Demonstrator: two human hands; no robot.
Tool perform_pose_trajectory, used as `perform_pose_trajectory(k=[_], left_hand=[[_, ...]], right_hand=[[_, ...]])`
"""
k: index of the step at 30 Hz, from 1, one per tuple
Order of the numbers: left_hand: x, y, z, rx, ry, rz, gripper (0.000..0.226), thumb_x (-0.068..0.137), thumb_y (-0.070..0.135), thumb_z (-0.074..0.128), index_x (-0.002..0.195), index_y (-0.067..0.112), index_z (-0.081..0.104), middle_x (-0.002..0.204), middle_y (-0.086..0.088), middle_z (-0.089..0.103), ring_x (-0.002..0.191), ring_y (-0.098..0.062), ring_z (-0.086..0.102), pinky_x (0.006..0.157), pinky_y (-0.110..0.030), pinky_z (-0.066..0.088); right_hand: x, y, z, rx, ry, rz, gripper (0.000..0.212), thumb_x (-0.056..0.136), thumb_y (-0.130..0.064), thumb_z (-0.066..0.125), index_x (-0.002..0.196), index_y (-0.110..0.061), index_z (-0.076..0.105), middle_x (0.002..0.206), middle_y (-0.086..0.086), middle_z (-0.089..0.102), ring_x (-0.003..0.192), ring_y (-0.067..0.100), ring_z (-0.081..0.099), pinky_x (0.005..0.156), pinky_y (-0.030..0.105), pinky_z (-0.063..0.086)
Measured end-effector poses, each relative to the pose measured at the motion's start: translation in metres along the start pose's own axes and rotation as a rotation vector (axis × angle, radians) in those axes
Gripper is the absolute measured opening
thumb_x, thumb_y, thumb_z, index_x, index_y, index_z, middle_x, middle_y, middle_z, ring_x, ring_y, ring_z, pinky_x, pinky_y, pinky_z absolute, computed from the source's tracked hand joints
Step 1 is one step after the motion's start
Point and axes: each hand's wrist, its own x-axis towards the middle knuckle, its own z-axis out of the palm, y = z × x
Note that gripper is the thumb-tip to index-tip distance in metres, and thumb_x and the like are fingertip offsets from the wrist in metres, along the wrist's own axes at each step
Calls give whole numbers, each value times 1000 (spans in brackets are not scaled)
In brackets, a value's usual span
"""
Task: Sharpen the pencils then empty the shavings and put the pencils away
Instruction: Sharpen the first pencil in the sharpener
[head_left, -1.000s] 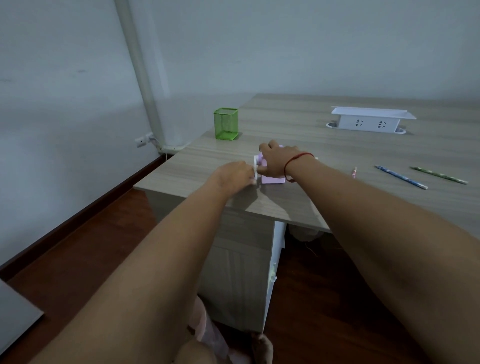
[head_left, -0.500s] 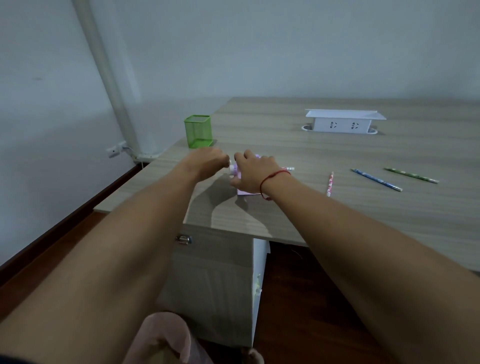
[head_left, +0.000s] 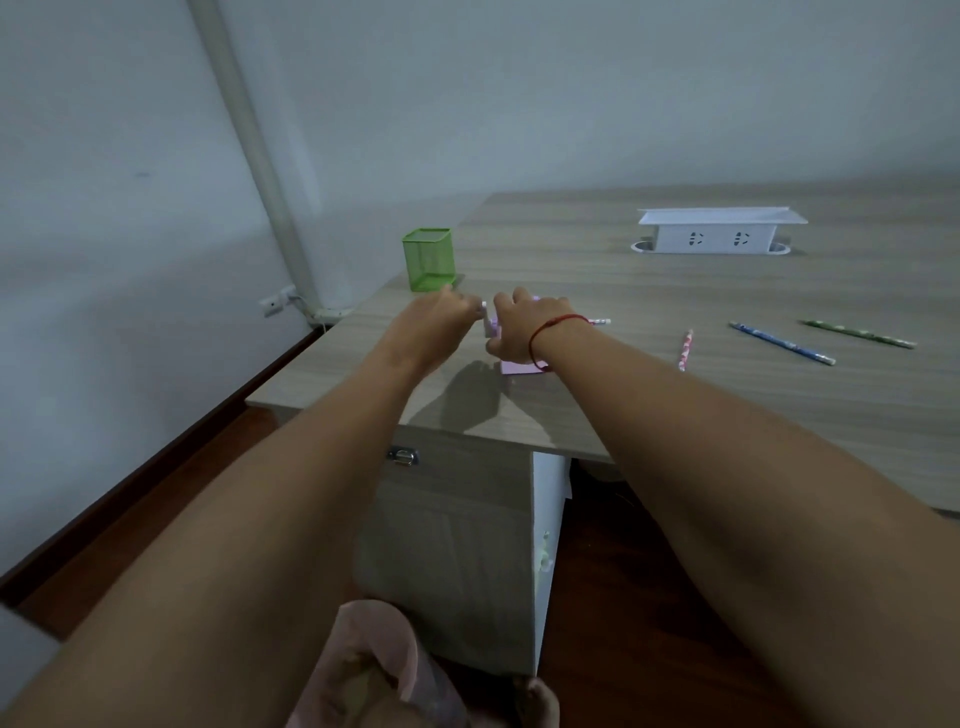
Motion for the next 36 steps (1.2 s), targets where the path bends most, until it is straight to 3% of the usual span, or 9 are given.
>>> perform_pose_trajectory(k=[6, 10, 14, 19, 23, 28, 31, 34, 36], left_hand=[[-28, 13, 13, -29, -59, 26, 27, 97, 6, 42, 118, 11, 59, 101, -17, 69, 94, -37, 64, 104, -40, 40], [-28, 8, 22, 77, -89, 148, 29, 89, -2, 53, 116, 5, 62, 104, -16, 70, 88, -34, 69, 95, -46, 51], [-23, 20, 20, 83, -325, 15, 29, 100, 14, 40, 119, 4, 60, 116, -16, 64, 109, -33, 60, 97, -42, 47], [-14, 19, 35, 32, -410, -80, 28, 100, 16, 40, 114, 8, 63, 116, -13, 63, 104, -28, 61, 89, -37, 49], [5, 14, 32, -107, -390, -282, 29, 98, 21, 42, 113, 6, 62, 111, -15, 64, 101, -32, 61, 83, -38, 48], [9, 16, 39, -129, -397, -329, 28, 97, 23, 43, 105, 6, 64, 107, -16, 64, 97, -30, 60, 79, -35, 44], [5, 15, 43, -154, -359, -331, 26, 95, 19, 44, 101, 7, 65, 108, -15, 64, 97, -30, 60, 74, -33, 39], [5, 14, 42, -130, -356, -313, 26, 95, 17, 44, 104, 5, 66, 110, -15, 64, 99, -31, 61, 79, -35, 46], [5, 16, 41, -99, -370, -307, 26, 96, 16, 45, 106, 4, 65, 111, -17, 65, 100, -32, 62, 83, -38, 49]], right_hand=[[2, 2, -1, 8, -29, -18, 55, 94, -45, 43, 138, -14, 36, 143, 11, 38, 127, 33, 47, 100, 45, 38], [3, 3, -1, 2, -47, -43, 56, 94, -45, 42, 139, -13, 35, 143, 11, 38, 126, 33, 48, 99, 45, 38], [3, 6, -2, 2, -49, -72, 54, 94, -43, 41, 139, -14, 36, 143, 11, 38, 124, 33, 49, 99, 46, 40], [4, 7, 2, 2, -15, -80, 52, 95, -43, 40, 139, -15, 36, 144, 10, 38, 126, 33, 48, 100, 45, 38], [7, 7, 5, 23, 6, -73, 52, 93, -44, 43, 136, -14, 39, 141, 10, 41, 125, 34, 48, 99, 44, 37], [10, 11, 3, 21, -6, -102, 54, 94, -46, 42, 137, -14, 37, 142, 10, 40, 123, 34, 50, 98, 44, 39], [8, 21, 4, 59, -19, -157, 75, 86, -49, 58, 145, -14, 28, 147, 11, 35, 122, 36, 52, 99, 44, 45], [4, 32, -7, 208, -93, -125, 103, 73, -33, 80, 150, -9, 16, 151, 14, 27, 127, 35, 48, 104, 43, 44], [5, 42, -17, 185, -137, -65, 90, 71, -24, 82, 142, -7, 31, 141, 15, 43, 122, 33, 52, 99, 39, 47]])
